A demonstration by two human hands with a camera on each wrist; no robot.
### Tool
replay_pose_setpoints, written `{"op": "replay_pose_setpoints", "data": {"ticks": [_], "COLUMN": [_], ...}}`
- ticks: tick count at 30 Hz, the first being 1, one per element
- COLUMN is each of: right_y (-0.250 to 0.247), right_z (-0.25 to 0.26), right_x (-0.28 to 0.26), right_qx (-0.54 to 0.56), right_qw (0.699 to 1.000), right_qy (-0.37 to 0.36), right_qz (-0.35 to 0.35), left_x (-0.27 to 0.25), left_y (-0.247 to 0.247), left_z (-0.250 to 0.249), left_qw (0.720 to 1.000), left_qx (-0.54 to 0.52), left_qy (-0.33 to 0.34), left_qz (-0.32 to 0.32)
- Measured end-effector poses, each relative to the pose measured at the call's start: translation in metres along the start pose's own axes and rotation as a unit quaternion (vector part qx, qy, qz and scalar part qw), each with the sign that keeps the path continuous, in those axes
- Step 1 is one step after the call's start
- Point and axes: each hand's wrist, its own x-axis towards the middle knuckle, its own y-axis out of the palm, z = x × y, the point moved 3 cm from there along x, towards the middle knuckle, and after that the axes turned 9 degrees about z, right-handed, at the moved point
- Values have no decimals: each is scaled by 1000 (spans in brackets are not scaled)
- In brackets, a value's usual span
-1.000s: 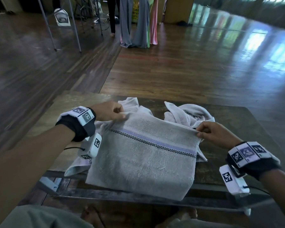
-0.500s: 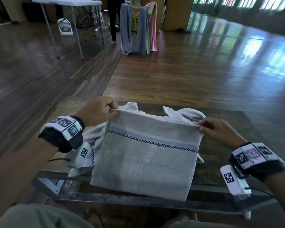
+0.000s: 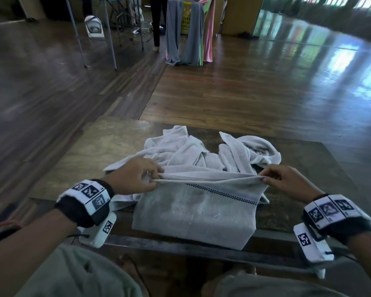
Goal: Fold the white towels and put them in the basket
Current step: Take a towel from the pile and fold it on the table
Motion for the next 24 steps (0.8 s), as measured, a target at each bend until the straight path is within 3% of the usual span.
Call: {"op": "replay_pose_setpoints", "data": {"ticks": [7, 12, 18, 24], "right_y": [2, 4, 5, 10], "right_z": [-3, -5, -6, -9], "right_x": [-2, -6, -6, -8], "right_qx": [9, 7, 6, 7], "right_qw": [1000, 1000, 1000, 1000], "right_qy": [-3, 3, 5, 7], "right_qz": [1, 4, 7, 18], "left_x": [-2, -1, 4, 1], "left_y": [-3, -5, -3, 13], "left_z": [-2, -9, -11, -6], "left_qw": [1000, 999, 998, 988], "left_qx": [-9, -24, -8, 9], "left_qy": [-25, -28, -55, -140], "left_qz": [13, -32, -41, 59]}}
